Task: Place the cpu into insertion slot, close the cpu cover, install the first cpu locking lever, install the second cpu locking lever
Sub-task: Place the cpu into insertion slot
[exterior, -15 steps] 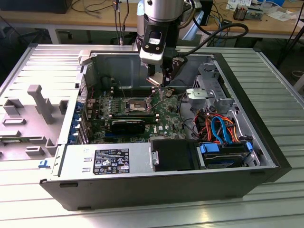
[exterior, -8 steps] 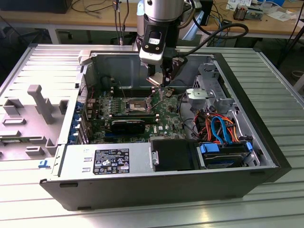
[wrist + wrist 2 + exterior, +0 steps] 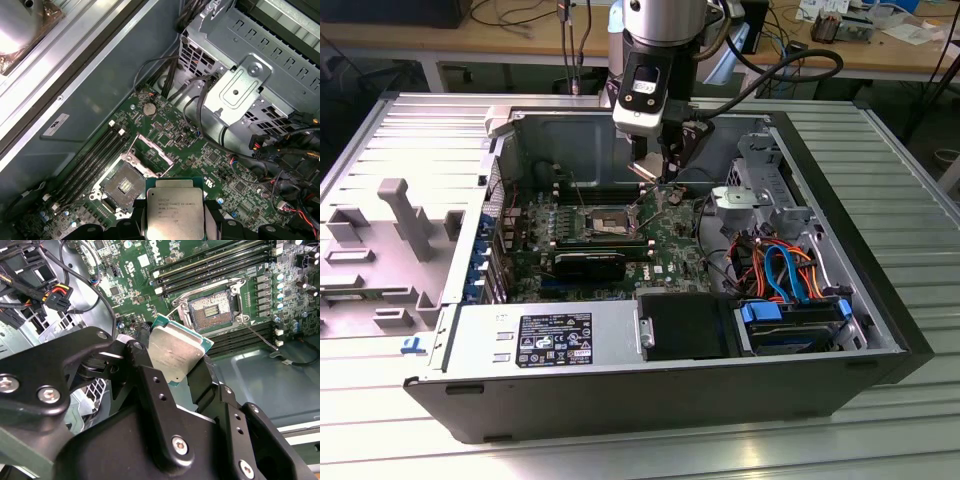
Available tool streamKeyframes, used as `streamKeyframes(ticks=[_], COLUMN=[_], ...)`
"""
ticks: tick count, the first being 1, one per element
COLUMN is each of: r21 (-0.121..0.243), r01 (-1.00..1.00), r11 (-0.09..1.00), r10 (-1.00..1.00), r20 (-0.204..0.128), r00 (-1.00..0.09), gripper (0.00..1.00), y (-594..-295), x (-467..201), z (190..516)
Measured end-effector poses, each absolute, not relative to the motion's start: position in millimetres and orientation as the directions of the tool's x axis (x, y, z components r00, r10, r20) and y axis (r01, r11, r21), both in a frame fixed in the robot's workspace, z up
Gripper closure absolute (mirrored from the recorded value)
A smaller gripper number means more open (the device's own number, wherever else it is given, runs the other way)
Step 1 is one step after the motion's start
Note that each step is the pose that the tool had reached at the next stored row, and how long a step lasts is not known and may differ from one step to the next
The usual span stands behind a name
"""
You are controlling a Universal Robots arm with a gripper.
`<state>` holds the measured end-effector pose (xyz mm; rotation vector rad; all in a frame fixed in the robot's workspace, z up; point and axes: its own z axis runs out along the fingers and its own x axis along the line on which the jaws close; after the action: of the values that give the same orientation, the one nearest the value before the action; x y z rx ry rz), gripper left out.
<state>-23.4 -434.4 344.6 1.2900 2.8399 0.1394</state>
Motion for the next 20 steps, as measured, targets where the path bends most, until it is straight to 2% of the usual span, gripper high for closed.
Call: streamKeyframes(ticks=[20], r21=[0.089], r01=[0.762], r11=[0.642], r10=[0.763], r20=[0.019], r00=[-0.646], gripper=[0.45], y=[-434.4], x=[-23.3], z=[344.0])
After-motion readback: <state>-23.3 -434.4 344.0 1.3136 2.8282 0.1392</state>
